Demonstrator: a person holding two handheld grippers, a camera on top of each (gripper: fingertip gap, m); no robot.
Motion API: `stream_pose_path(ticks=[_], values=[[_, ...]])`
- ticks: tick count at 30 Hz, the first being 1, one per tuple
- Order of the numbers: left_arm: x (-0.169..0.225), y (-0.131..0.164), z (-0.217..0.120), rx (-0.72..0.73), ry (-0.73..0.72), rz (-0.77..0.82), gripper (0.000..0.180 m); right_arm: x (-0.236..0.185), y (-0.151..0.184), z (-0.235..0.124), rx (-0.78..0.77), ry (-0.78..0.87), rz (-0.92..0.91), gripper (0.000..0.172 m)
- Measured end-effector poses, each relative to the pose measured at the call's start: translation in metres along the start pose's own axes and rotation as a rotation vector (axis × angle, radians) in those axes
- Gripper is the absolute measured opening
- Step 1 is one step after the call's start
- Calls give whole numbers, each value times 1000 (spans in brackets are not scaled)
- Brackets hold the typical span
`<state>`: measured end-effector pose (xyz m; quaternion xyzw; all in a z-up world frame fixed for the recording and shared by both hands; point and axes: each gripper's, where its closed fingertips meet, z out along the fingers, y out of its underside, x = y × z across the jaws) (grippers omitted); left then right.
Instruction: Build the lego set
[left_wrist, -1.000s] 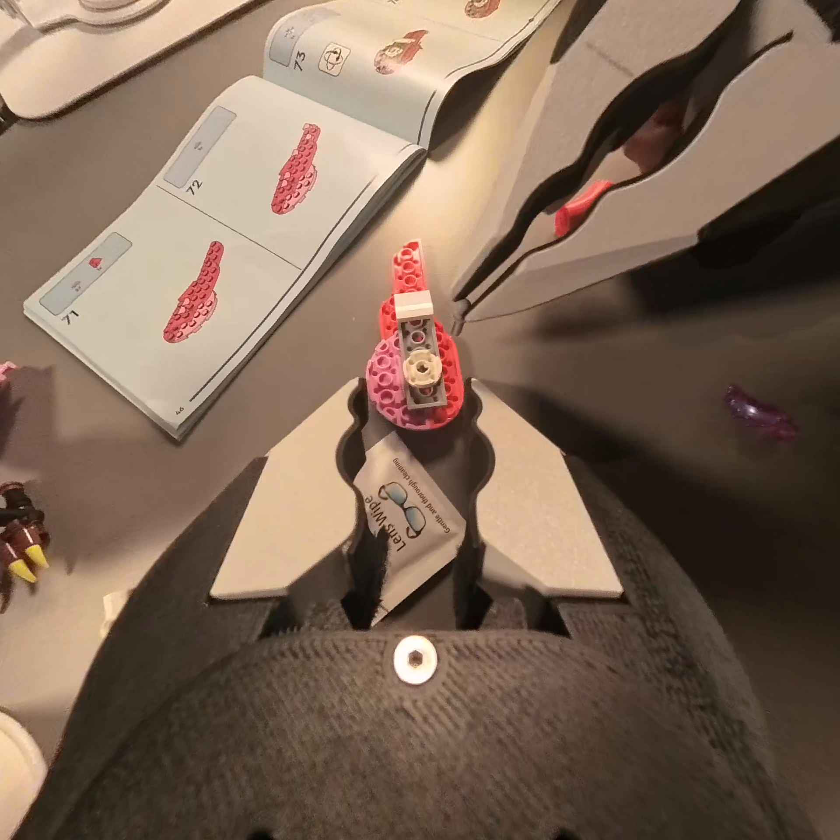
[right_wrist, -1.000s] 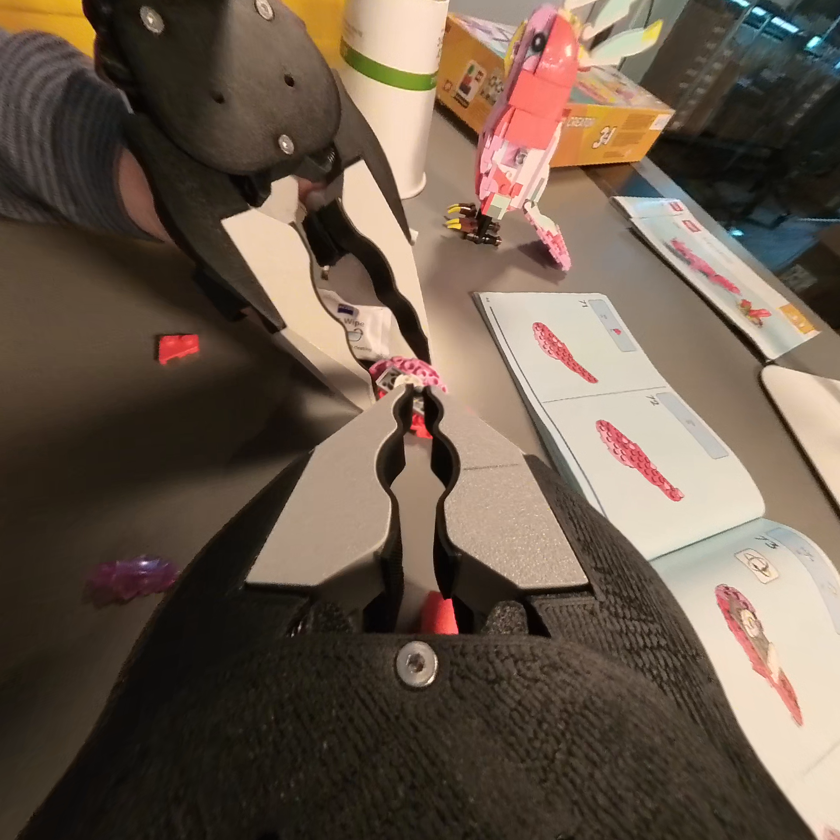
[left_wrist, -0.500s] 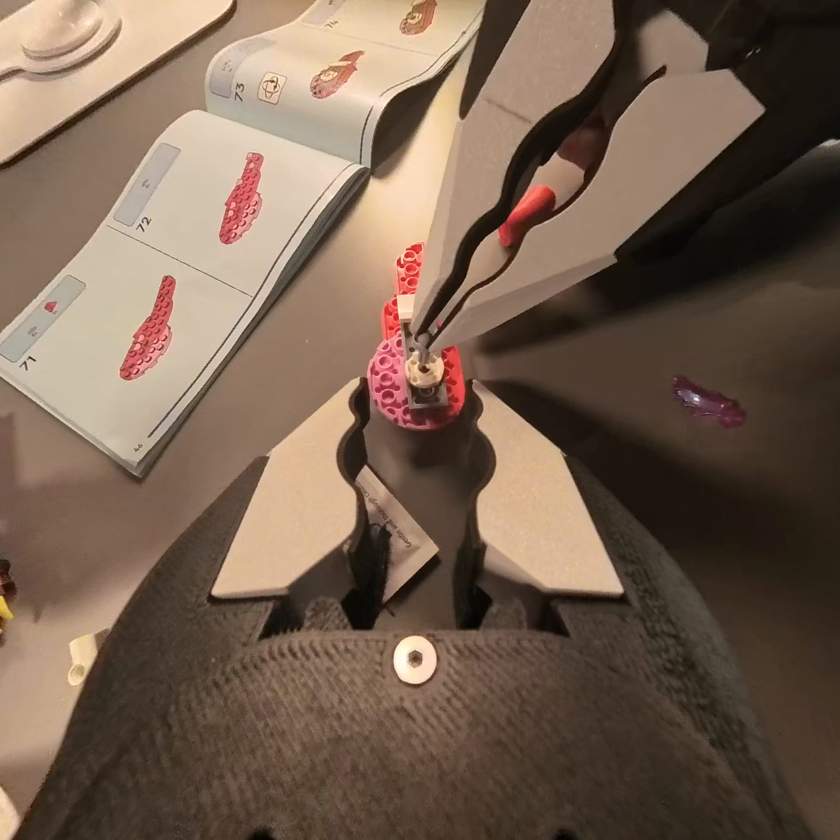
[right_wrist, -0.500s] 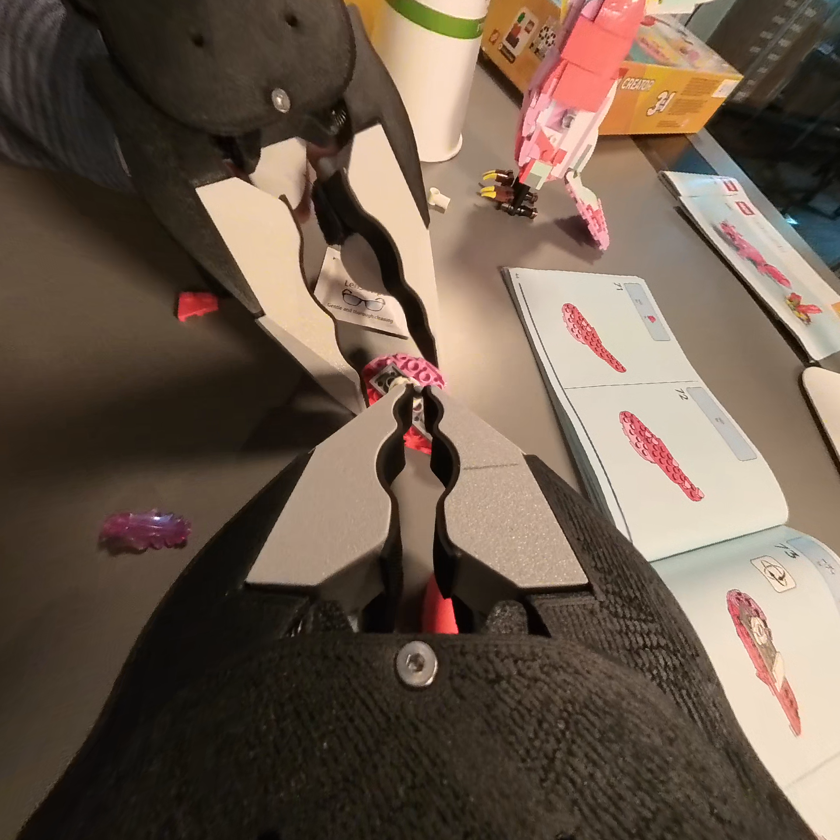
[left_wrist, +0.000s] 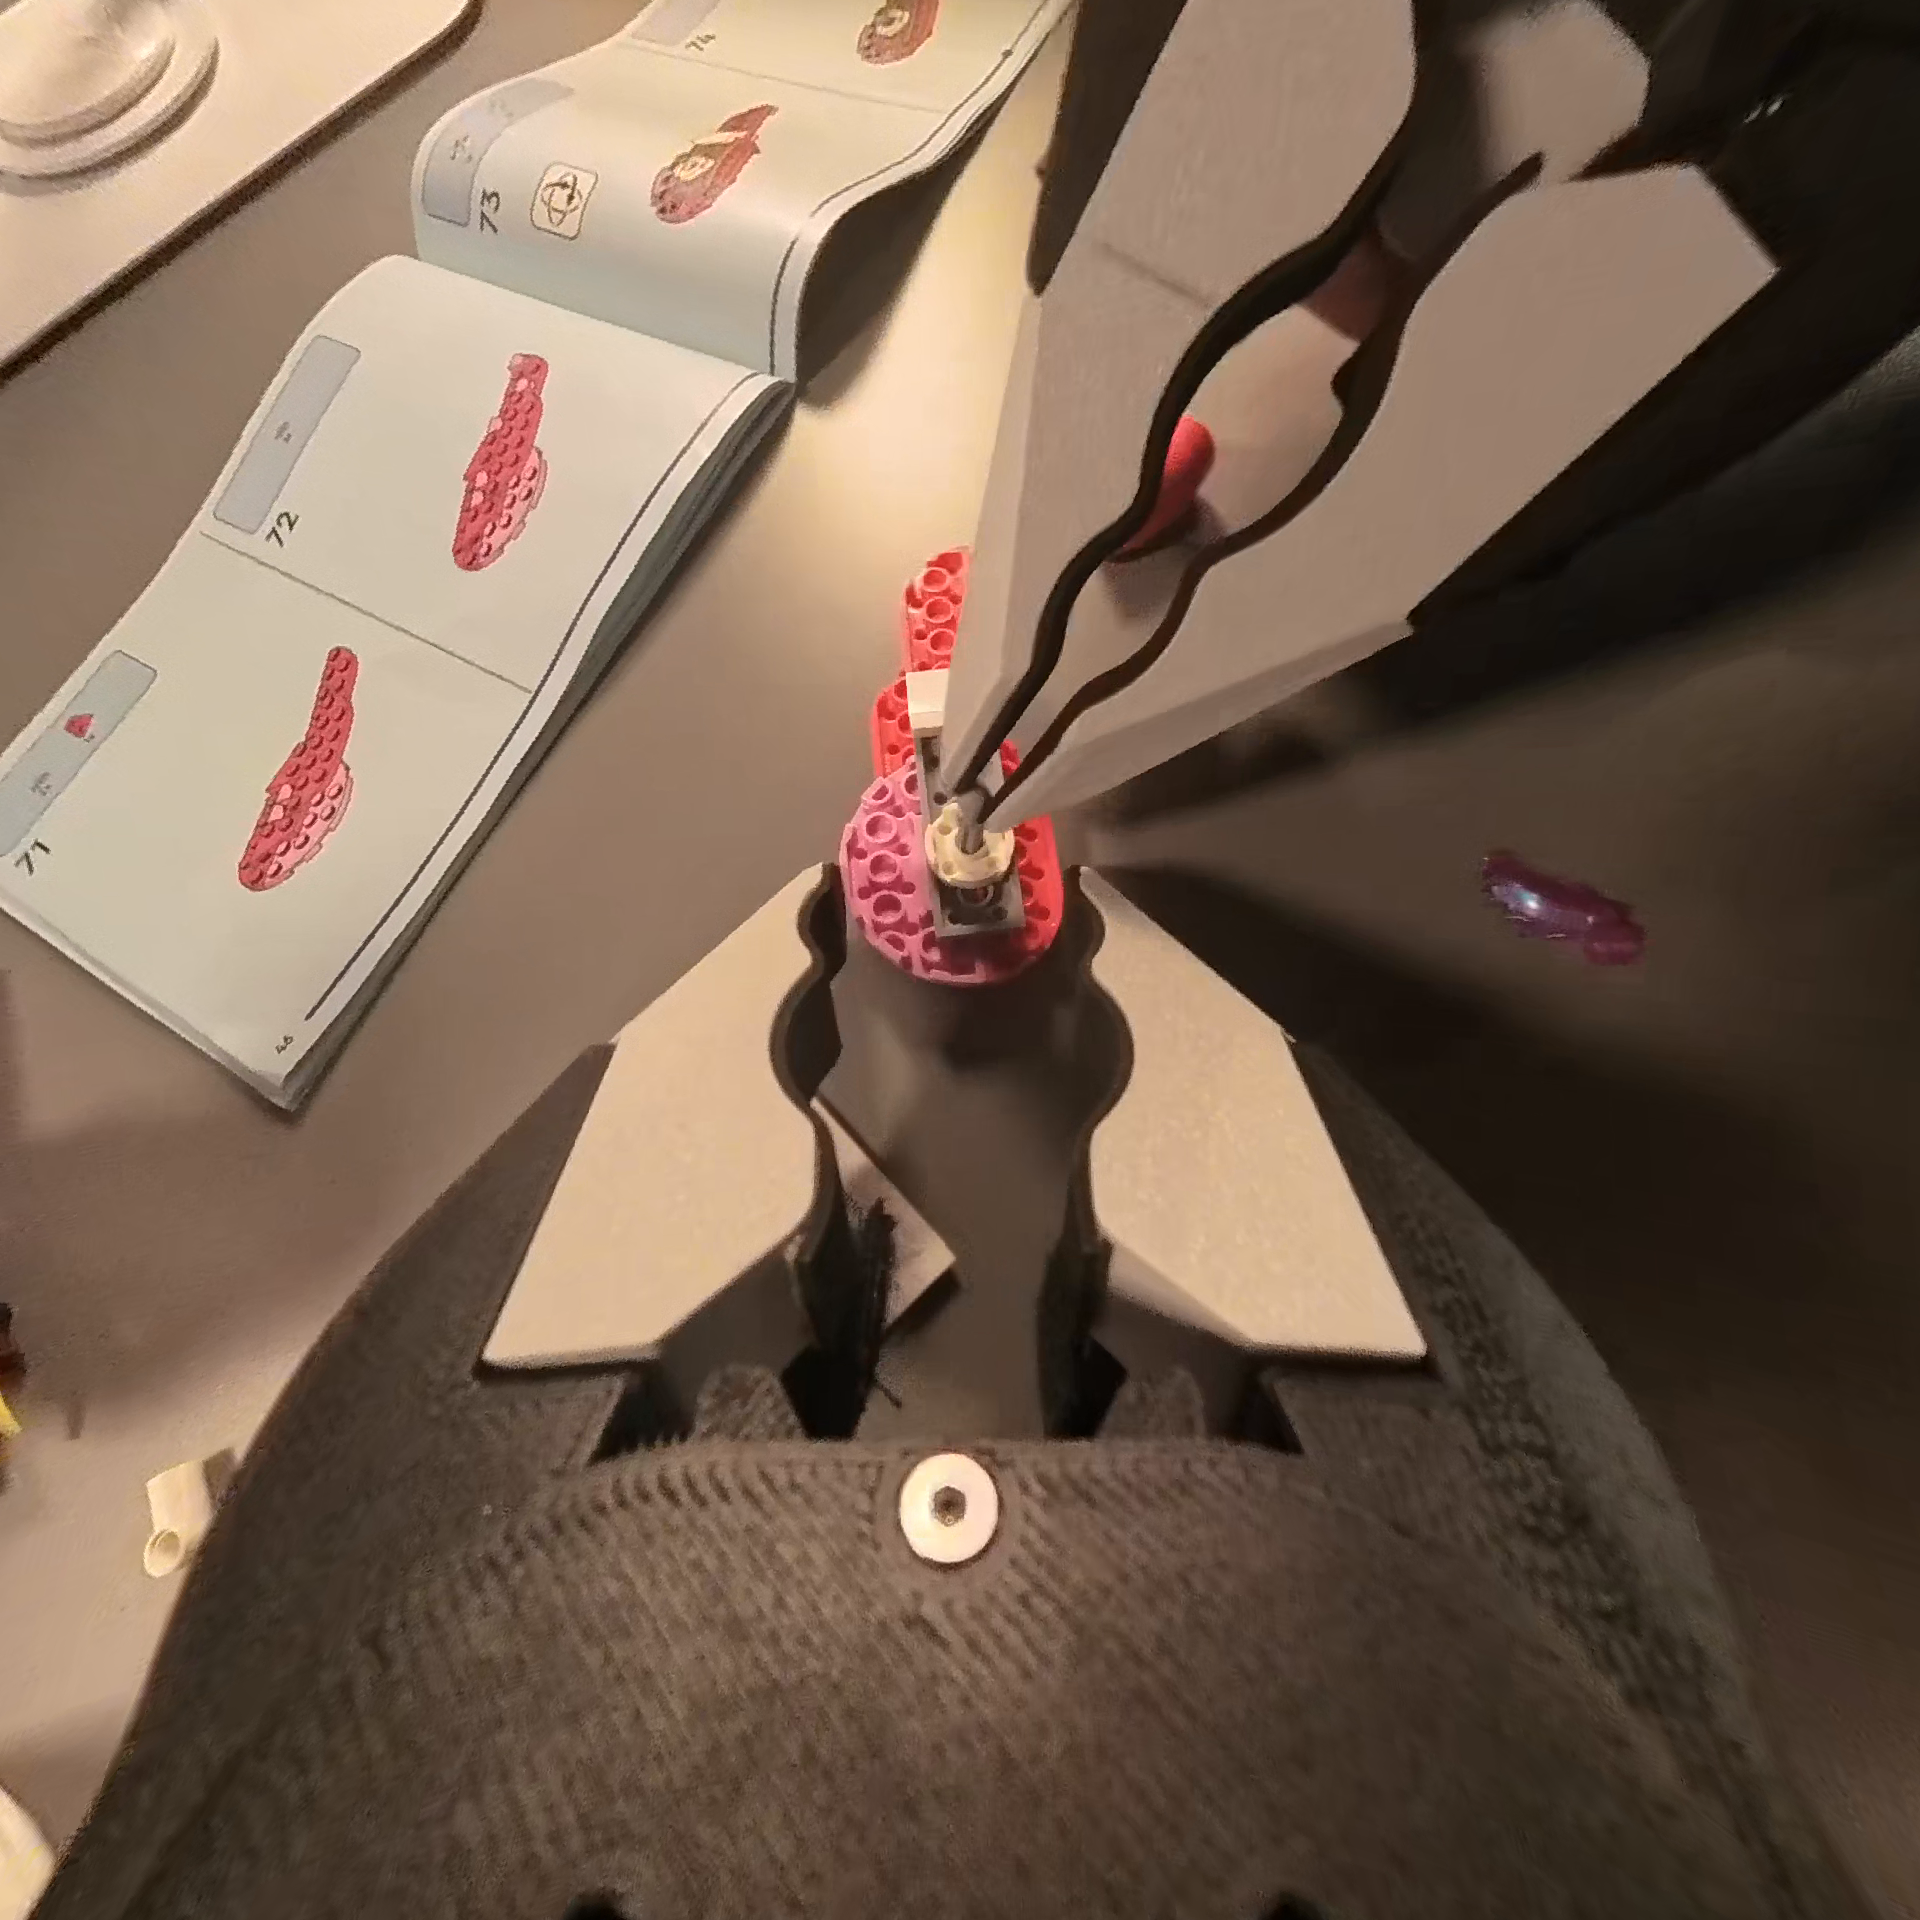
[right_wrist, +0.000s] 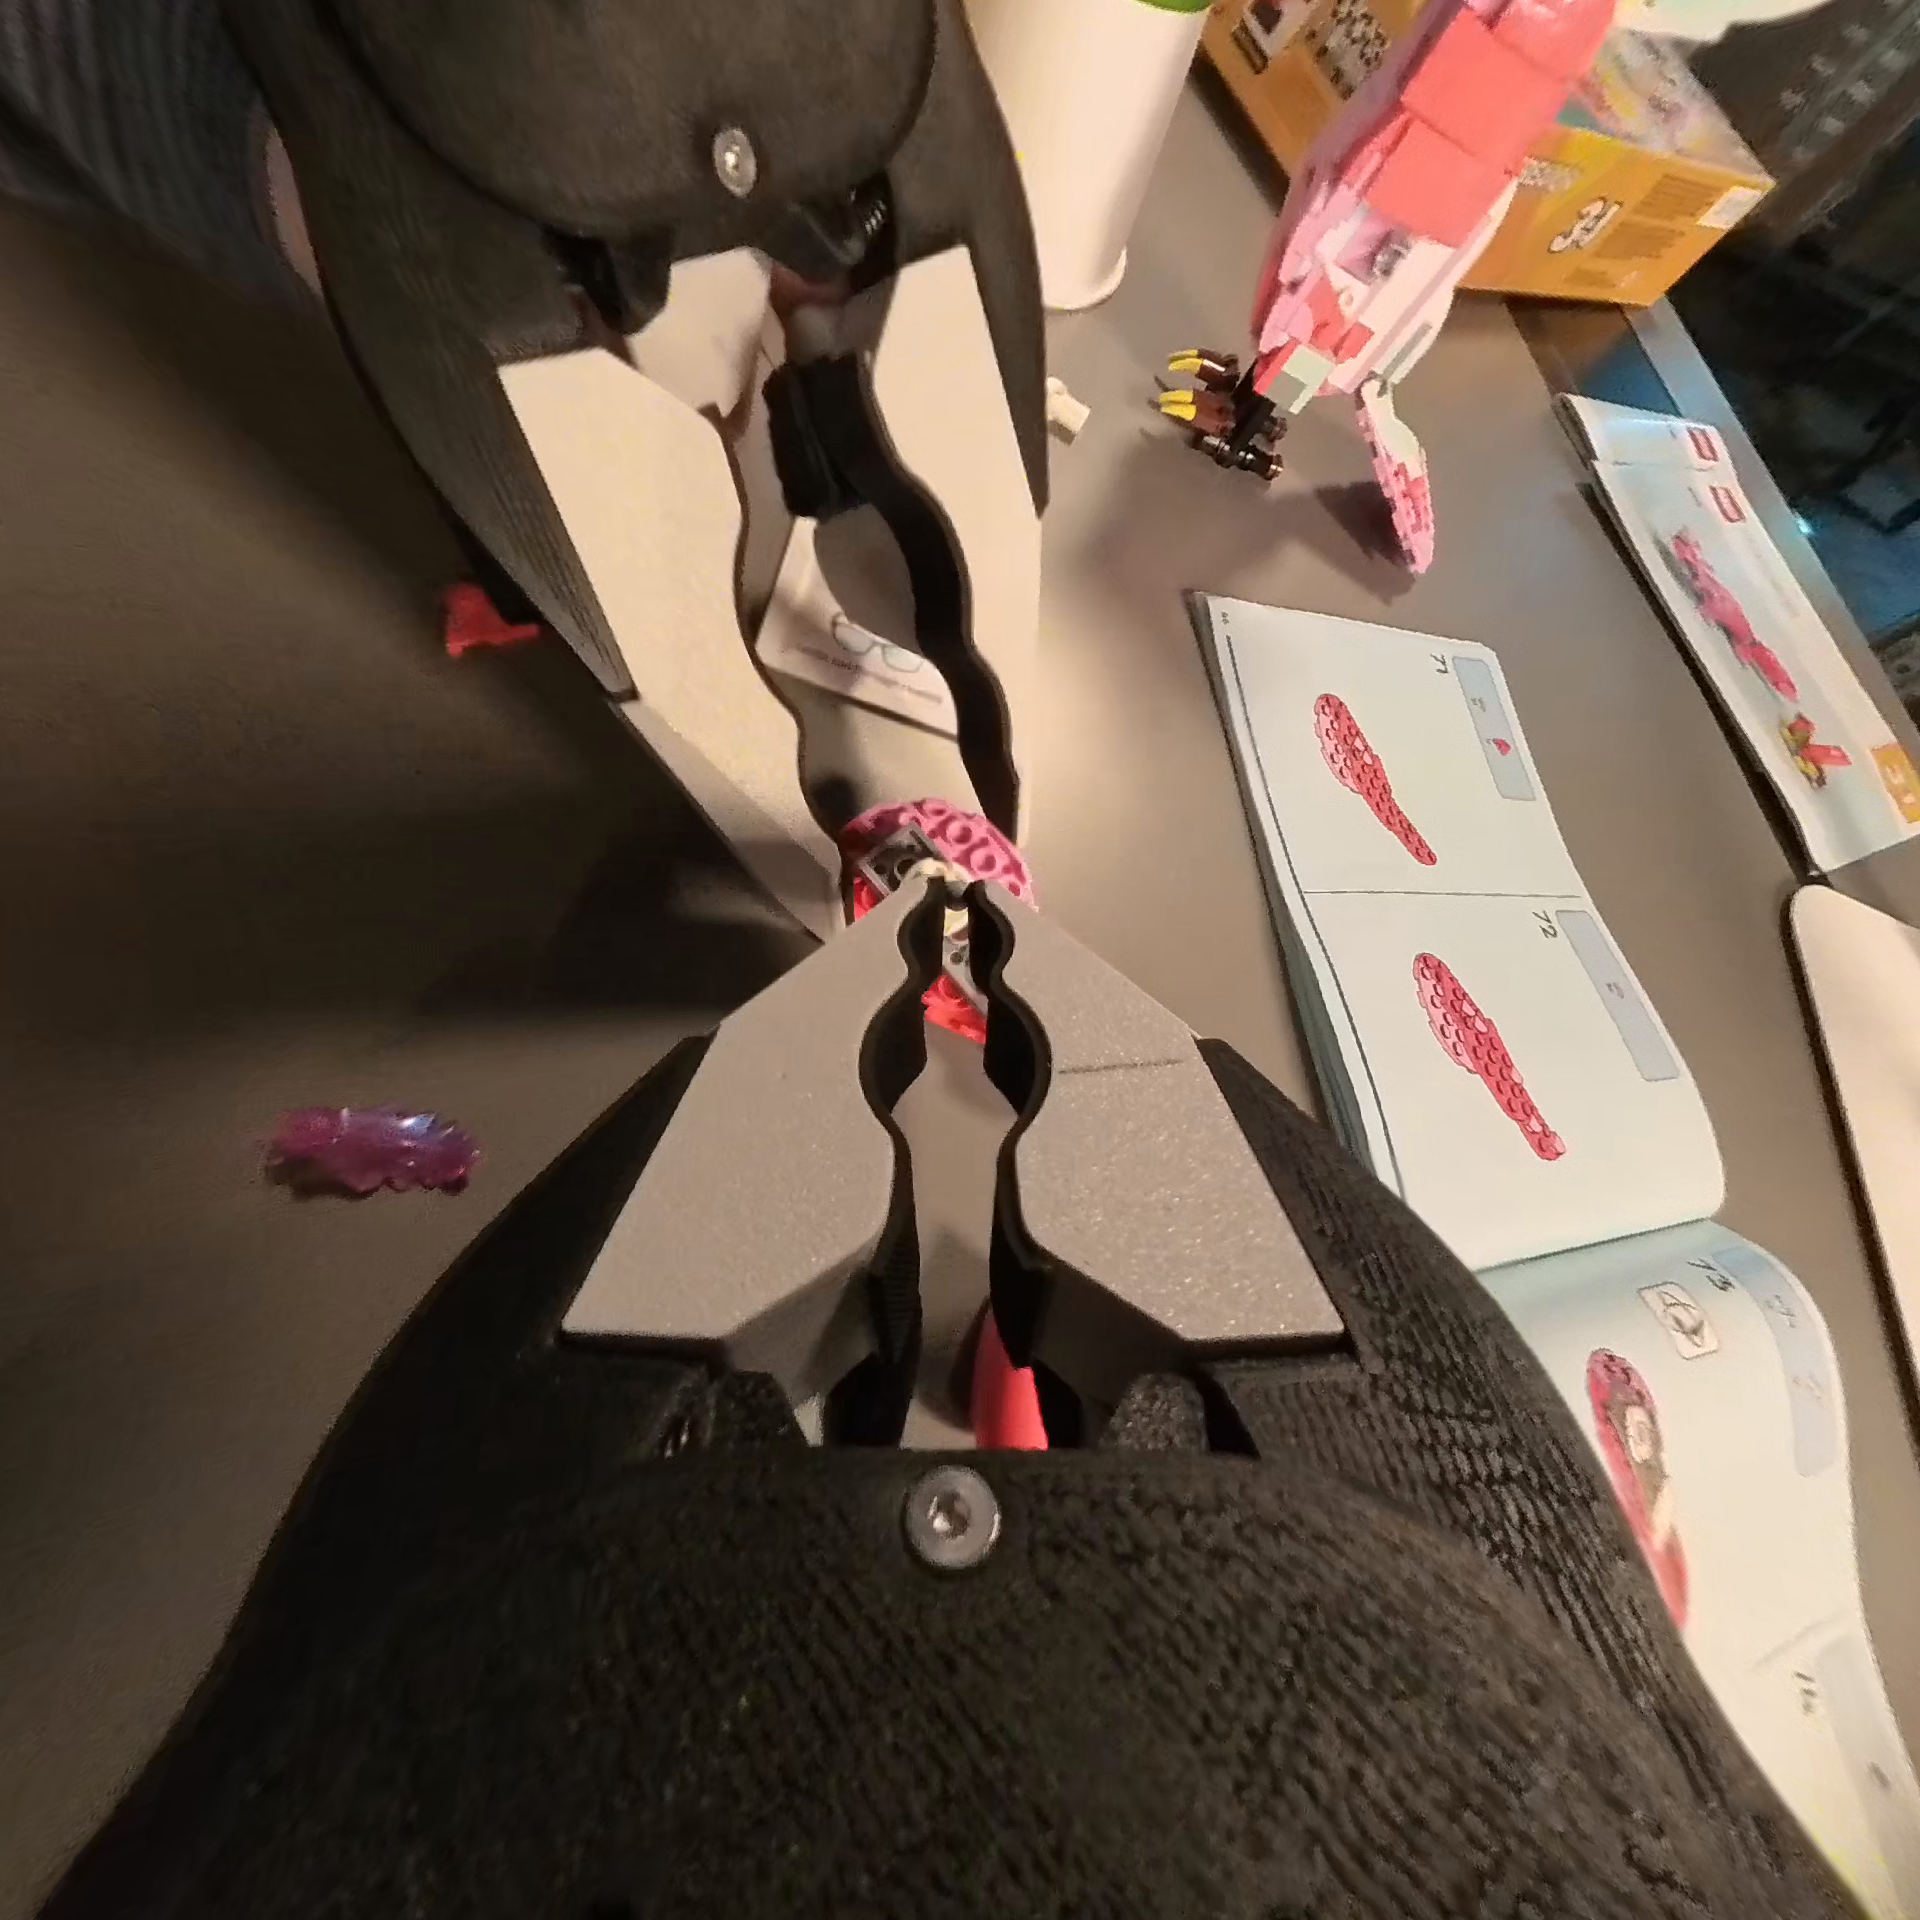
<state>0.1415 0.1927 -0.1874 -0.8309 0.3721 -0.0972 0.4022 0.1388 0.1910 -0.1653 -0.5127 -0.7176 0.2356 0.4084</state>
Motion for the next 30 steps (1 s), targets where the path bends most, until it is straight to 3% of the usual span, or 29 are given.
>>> stream_pose_path(ticks=[4,19,30], values=[[6,-2,0,-5,-8,40,41,-4,-1,-3,-2,-28,20,2],[11,-2,3,14,79,-94,41,-5,5,-7,40,-126,128,2],[10,-2,3,8,67,-88,41,-7,1,-4,35,-91,64,2]])
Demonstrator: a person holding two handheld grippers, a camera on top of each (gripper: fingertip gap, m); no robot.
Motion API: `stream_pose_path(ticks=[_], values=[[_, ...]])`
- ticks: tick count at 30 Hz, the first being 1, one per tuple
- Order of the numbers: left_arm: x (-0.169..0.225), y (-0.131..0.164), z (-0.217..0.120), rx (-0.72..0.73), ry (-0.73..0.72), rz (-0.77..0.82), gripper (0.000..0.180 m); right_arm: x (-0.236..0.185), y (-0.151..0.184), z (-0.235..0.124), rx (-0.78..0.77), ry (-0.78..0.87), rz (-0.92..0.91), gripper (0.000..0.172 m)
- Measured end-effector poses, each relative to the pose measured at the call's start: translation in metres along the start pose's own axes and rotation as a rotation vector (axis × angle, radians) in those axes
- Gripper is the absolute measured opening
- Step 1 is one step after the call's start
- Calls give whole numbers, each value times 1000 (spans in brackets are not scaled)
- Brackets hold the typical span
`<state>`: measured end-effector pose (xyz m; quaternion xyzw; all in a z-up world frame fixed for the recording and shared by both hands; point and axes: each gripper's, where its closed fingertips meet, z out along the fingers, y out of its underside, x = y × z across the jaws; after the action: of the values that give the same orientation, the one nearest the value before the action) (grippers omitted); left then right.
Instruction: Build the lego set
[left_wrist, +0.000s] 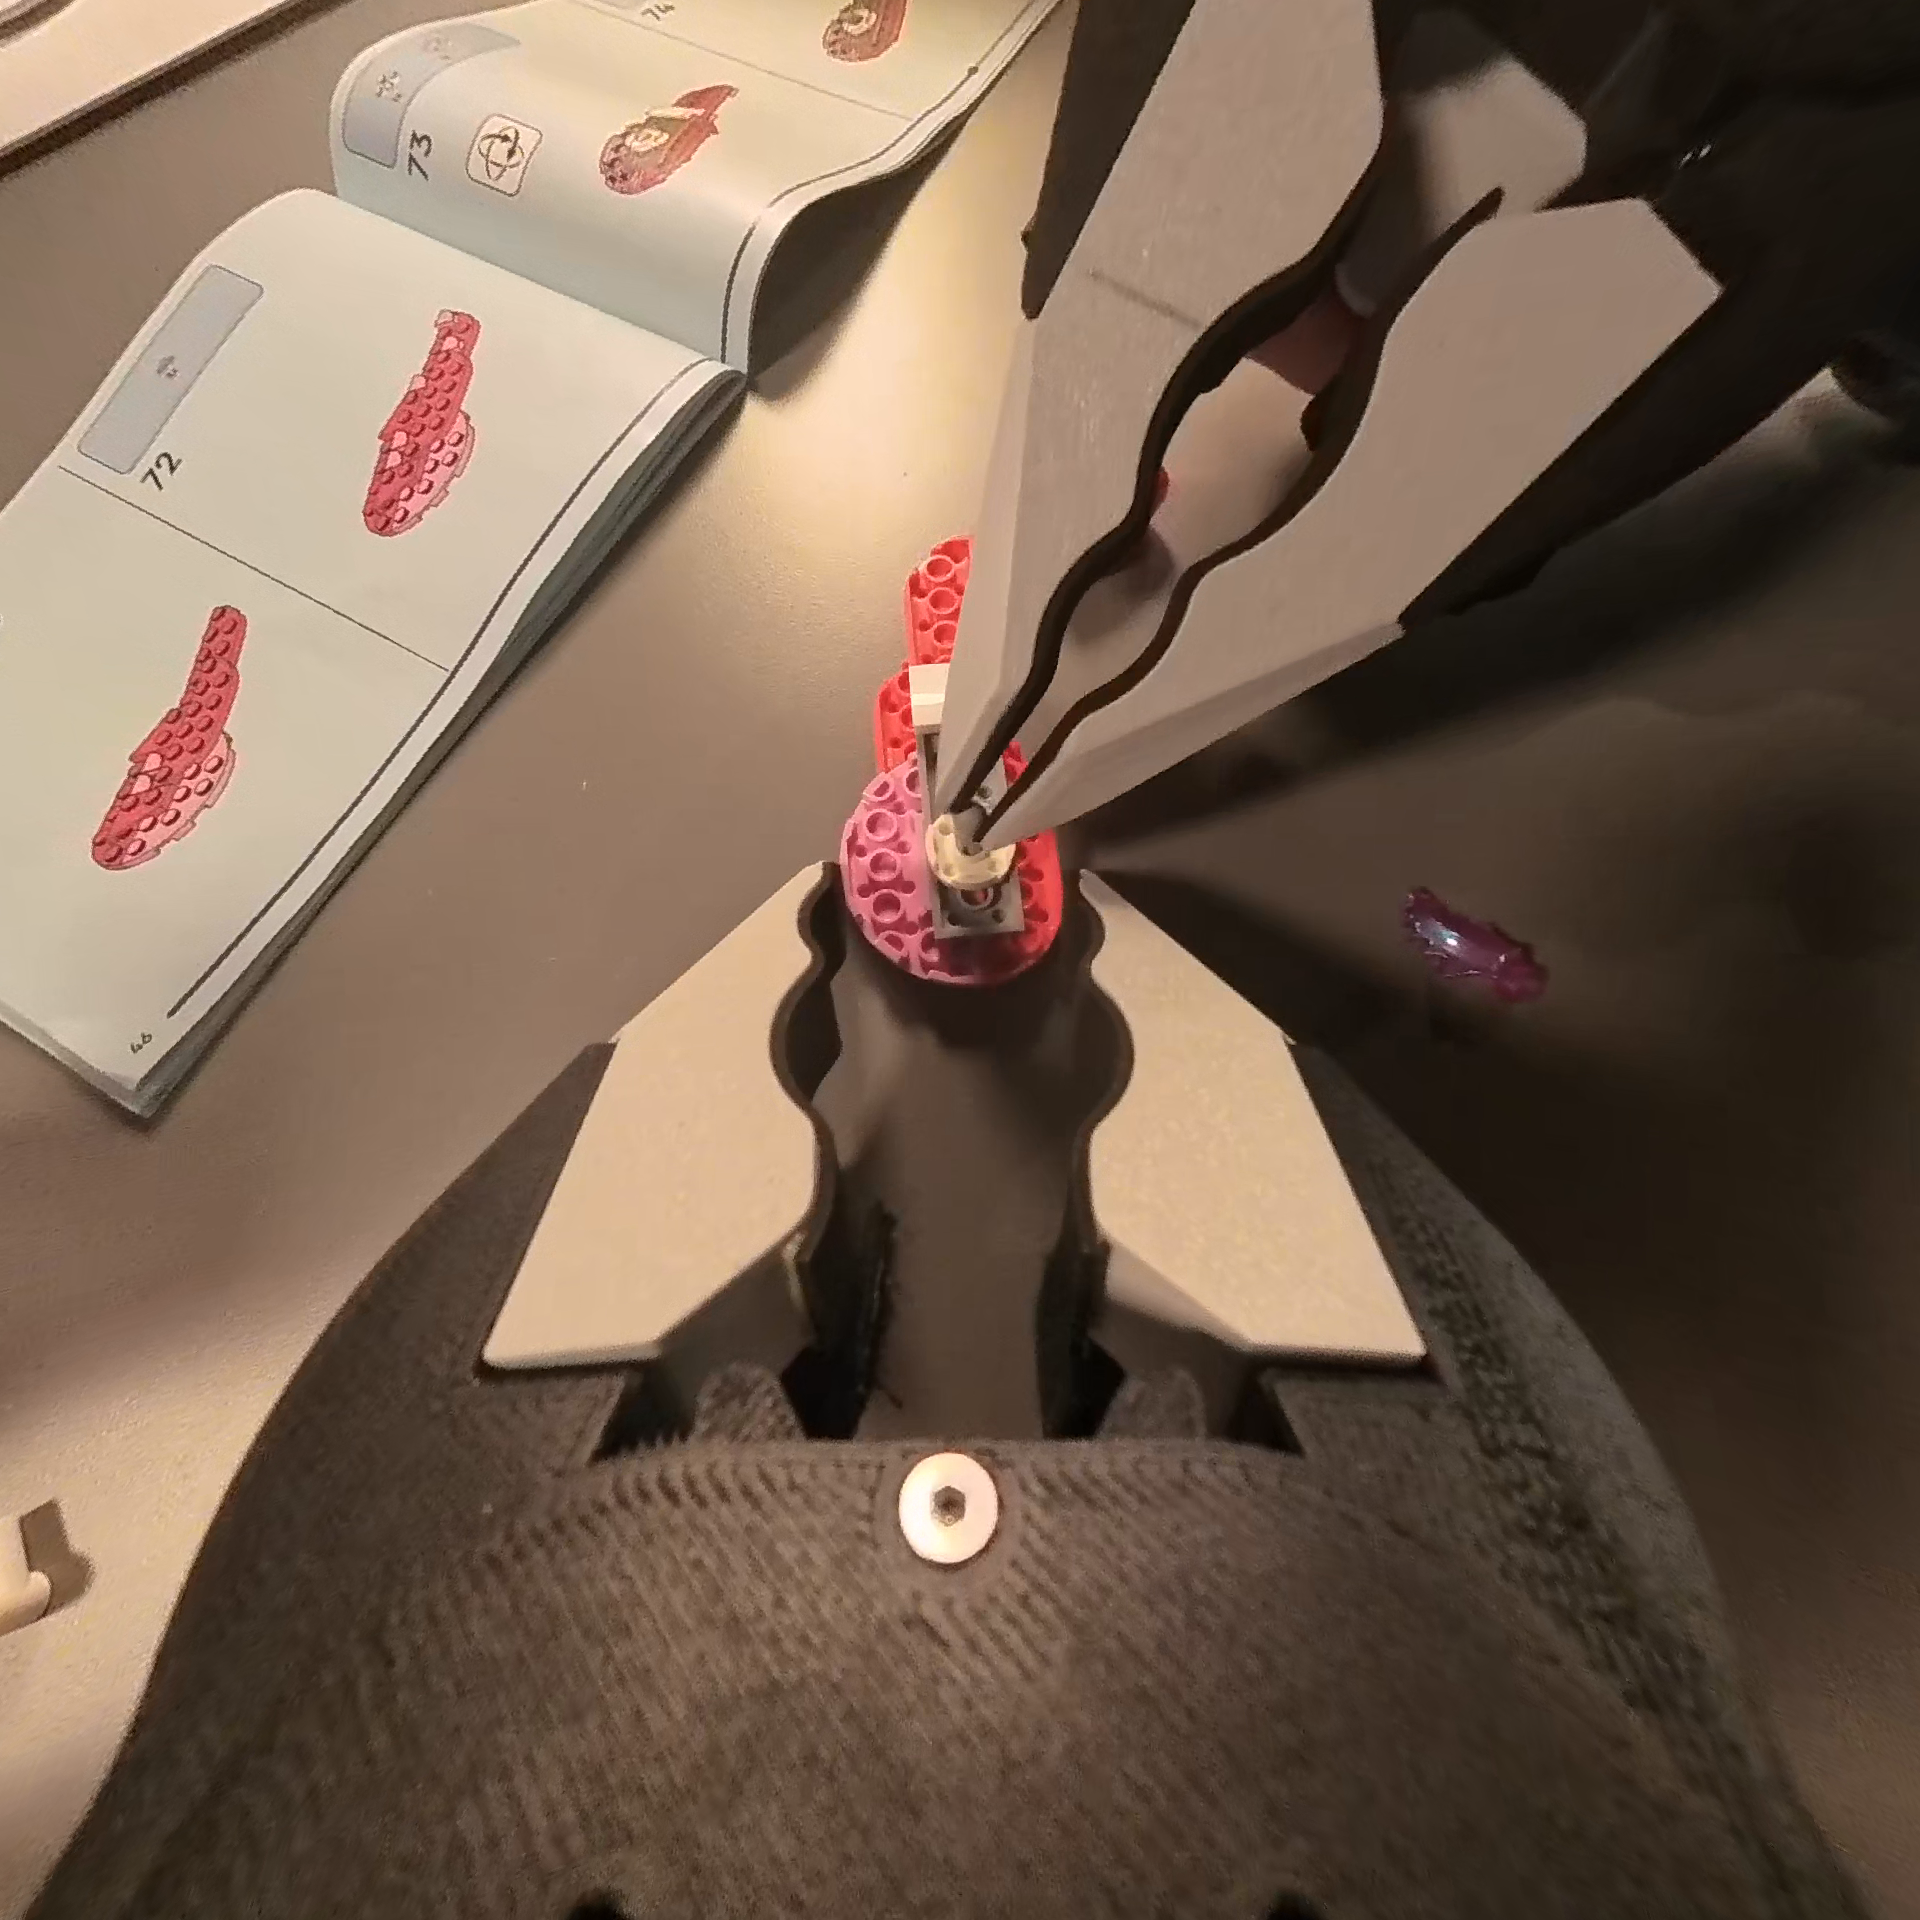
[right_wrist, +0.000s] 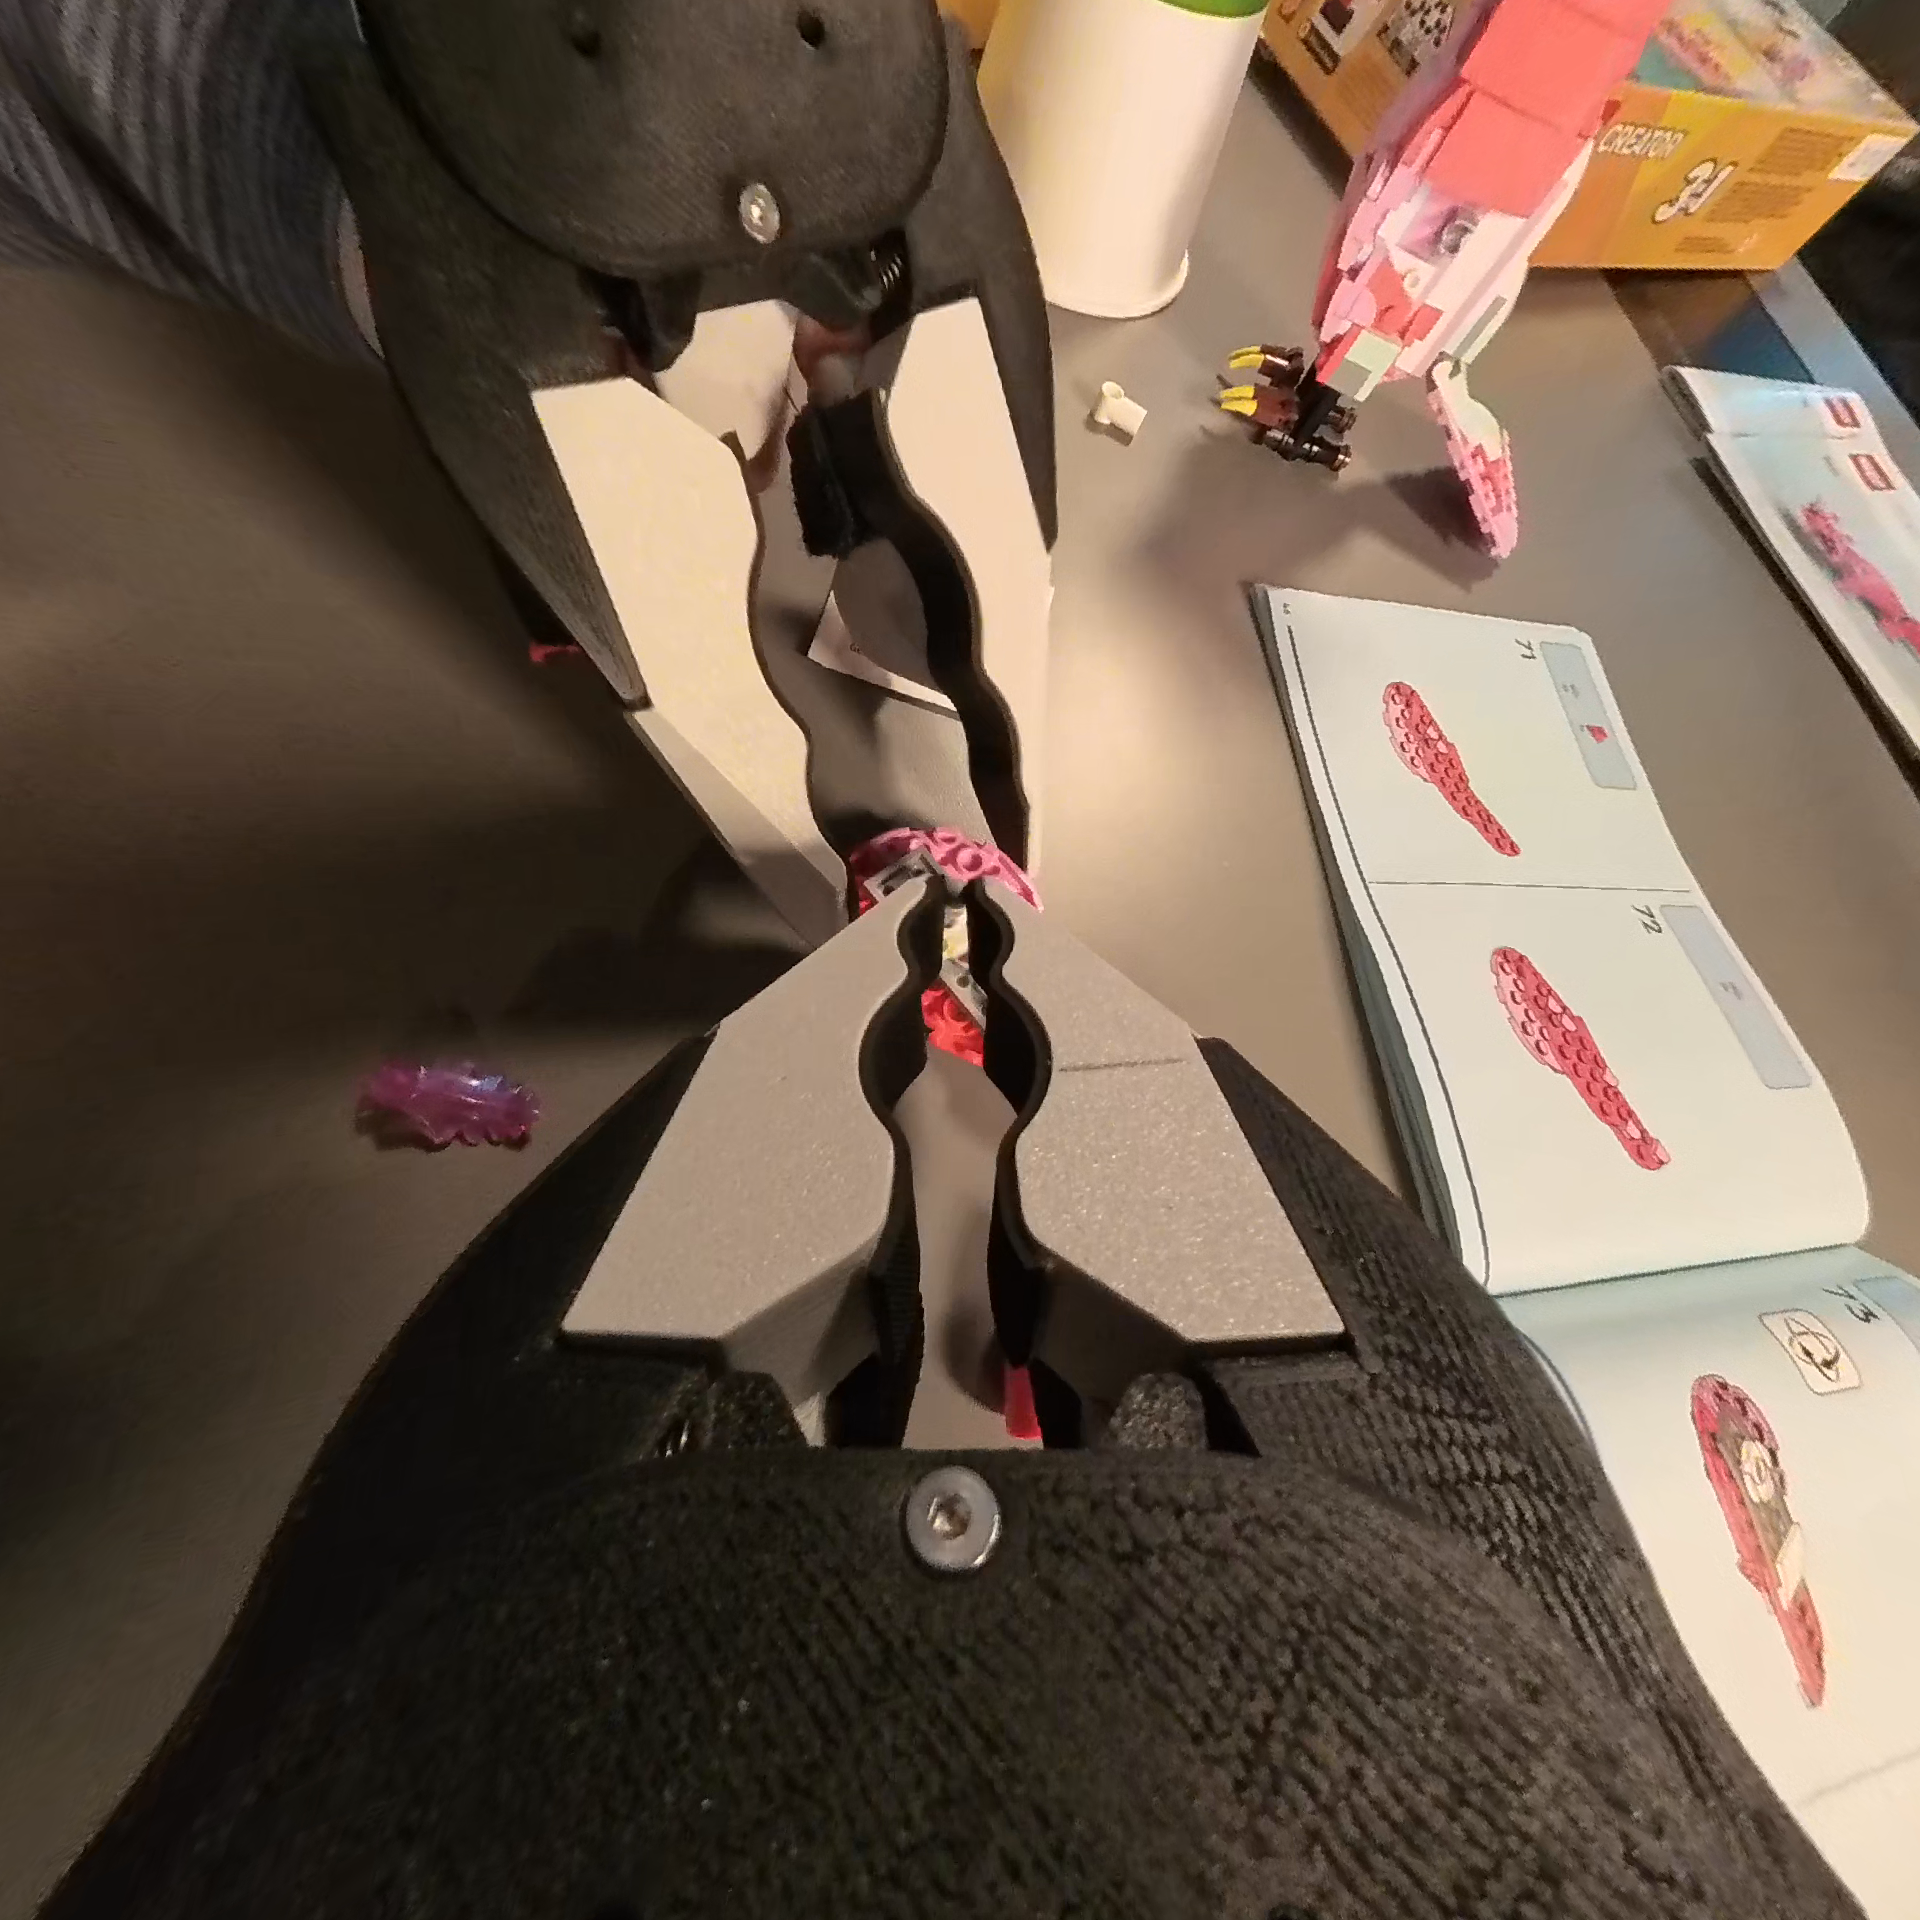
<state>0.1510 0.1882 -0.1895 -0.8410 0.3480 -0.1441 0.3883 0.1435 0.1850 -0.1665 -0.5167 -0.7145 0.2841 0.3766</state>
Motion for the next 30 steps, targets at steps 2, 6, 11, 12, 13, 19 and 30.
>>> stream_pose_path(ticks=[2,6,11,12,13,19,30], values=[[0,0,0,-1,-1,2,41,0,0,0,0,-4,9,2],[0,0,0,-1,-2,-1,41,0,0,1,-4,4,2,2],[0,0,1,-2,-17,-3,41,2,1,3,-40,45,0,2],[0,0,1,-1,-17,-7,41,3,1,2,-46,46,11,2],[-1,-1,1,0,-18,-11,41,4,2,2,-49,44,24,2],[-1,-1,1,-5,-46,-25,41,5,3,0,-44,6,158,2],[-1,-1,2,-3,-70,-37,41,2,3,0,-51,39,10,2]])
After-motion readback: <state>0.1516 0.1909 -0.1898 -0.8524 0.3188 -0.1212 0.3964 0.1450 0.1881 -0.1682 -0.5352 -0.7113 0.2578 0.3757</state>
